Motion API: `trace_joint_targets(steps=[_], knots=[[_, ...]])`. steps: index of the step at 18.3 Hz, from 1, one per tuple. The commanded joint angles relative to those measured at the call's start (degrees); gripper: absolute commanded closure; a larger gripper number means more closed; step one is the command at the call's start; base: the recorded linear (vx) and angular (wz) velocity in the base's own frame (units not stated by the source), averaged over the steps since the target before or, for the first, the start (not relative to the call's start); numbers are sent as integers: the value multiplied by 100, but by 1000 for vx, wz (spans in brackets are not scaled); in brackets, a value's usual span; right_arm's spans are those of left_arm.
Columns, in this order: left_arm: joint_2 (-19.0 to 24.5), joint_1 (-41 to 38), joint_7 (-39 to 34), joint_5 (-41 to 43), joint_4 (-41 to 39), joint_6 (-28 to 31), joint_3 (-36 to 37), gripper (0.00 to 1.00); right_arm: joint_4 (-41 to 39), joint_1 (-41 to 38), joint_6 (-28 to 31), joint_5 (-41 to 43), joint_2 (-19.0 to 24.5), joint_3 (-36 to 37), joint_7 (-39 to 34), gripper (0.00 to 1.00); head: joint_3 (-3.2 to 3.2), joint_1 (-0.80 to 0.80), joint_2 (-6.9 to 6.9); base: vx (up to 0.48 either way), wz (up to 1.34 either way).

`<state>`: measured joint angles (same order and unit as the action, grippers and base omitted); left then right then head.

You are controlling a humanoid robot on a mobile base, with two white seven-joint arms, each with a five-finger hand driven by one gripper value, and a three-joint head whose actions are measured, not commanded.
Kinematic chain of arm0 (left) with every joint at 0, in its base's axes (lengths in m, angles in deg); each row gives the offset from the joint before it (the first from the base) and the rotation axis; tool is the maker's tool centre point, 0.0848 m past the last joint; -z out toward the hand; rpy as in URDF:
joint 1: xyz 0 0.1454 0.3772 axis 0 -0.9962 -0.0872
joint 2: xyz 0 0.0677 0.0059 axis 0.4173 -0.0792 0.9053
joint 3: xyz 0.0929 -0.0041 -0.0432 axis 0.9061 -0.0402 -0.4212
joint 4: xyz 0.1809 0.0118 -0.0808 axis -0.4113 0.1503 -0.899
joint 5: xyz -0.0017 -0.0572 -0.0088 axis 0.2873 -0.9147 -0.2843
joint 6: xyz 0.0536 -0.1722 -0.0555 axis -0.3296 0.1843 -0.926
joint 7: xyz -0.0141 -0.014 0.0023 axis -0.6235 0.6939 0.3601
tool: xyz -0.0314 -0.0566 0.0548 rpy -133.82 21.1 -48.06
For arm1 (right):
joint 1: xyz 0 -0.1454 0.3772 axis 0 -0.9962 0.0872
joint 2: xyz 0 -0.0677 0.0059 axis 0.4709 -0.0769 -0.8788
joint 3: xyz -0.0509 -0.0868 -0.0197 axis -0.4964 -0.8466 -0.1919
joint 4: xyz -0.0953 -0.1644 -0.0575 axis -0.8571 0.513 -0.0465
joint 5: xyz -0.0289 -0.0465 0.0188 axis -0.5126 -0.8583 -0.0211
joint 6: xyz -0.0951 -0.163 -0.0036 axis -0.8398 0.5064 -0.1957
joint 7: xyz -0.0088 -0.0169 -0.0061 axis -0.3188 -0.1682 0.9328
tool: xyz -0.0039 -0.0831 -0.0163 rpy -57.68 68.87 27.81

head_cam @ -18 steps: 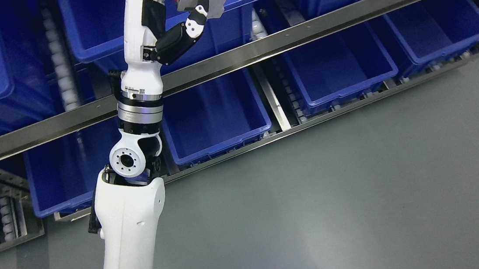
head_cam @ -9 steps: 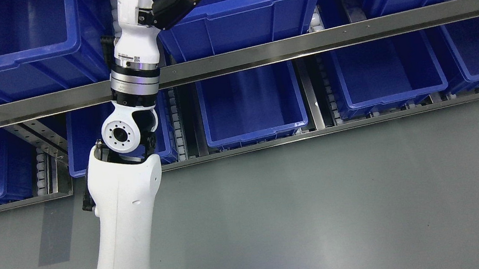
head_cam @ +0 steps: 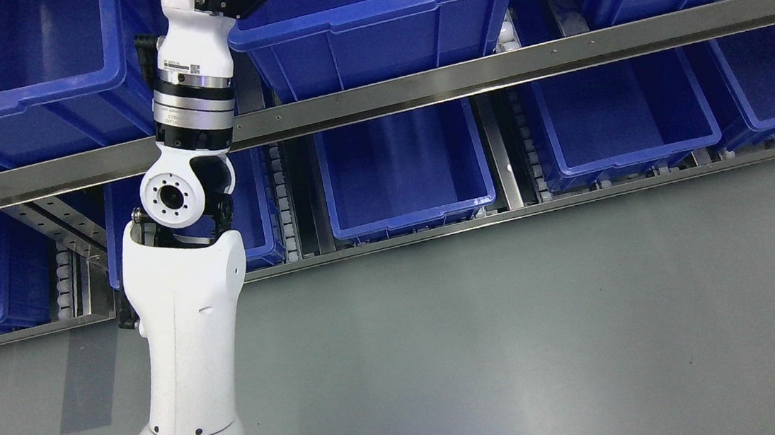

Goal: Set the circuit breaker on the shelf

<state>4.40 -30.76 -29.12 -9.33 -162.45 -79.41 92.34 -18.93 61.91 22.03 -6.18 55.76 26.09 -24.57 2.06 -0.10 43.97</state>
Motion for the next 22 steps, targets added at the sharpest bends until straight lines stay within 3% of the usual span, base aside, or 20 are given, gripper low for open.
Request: trace_joint_targets(steps=[1,22], knots=[[100,138,4,42,304,55,-310,92,1,-88,-256,-7,-100,0,-5,0,0,0,0,0,0],[100,164,-23,148,322,64,-521,92,1,-88,-256,2,-100,0,-5,0,0,0,-1,0,0]])
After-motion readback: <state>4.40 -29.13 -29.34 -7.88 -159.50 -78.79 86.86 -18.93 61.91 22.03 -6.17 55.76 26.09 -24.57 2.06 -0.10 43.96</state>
